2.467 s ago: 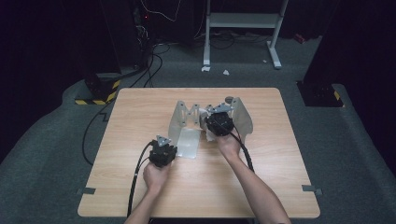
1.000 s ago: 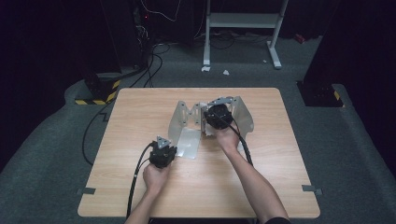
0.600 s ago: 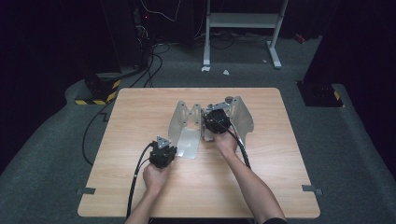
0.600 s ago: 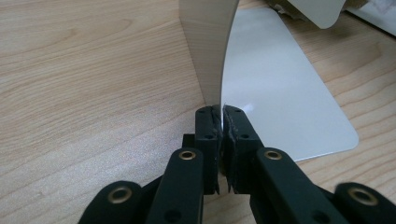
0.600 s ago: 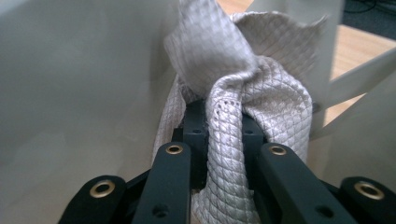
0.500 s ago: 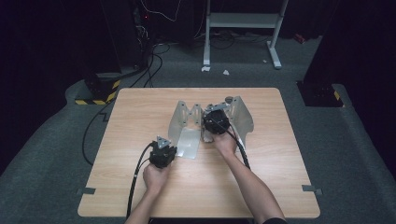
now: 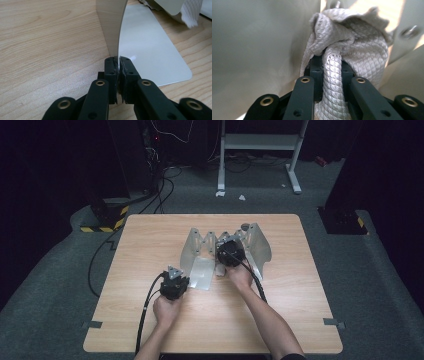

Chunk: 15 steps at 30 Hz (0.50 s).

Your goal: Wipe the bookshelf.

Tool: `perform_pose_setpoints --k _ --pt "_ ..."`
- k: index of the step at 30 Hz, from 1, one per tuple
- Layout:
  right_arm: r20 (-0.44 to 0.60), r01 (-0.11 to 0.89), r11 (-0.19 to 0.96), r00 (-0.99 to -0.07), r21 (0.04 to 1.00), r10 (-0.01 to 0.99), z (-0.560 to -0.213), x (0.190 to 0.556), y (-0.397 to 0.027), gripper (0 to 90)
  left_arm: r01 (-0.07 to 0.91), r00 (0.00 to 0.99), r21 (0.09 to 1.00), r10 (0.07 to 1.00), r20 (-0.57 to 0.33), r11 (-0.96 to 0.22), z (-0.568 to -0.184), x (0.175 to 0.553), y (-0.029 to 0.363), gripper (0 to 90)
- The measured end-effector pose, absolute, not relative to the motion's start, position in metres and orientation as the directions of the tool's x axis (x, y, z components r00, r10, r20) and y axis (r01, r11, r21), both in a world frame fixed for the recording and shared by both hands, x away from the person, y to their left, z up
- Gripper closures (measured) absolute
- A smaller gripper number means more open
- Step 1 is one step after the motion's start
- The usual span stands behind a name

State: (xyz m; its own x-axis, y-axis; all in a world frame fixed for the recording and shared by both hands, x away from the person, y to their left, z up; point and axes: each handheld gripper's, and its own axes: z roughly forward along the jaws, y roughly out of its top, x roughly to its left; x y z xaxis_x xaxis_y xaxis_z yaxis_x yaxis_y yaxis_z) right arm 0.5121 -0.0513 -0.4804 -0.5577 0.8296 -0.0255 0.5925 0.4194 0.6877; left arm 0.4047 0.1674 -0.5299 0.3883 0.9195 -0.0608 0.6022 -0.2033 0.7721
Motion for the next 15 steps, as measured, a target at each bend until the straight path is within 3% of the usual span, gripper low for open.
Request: perform_pose_setpoints --k 6,15 --pt "-0.008 0.61 0.417 -0.559 0.674 0.829 -0.491 0.511 -0.052 79.9 0.602 0.387 0.773 0.92 -0.063 -0.201 -0.53 0.405 0.167 84.5" --pt "0.008 0.565 0.392 -0.577 0.726 0.817 -0.468 0.505 -0.054 79.9 0.606 0.387 0.771 0.919 -0.069 -0.198 -0.53 0.405 0.168 84.6"
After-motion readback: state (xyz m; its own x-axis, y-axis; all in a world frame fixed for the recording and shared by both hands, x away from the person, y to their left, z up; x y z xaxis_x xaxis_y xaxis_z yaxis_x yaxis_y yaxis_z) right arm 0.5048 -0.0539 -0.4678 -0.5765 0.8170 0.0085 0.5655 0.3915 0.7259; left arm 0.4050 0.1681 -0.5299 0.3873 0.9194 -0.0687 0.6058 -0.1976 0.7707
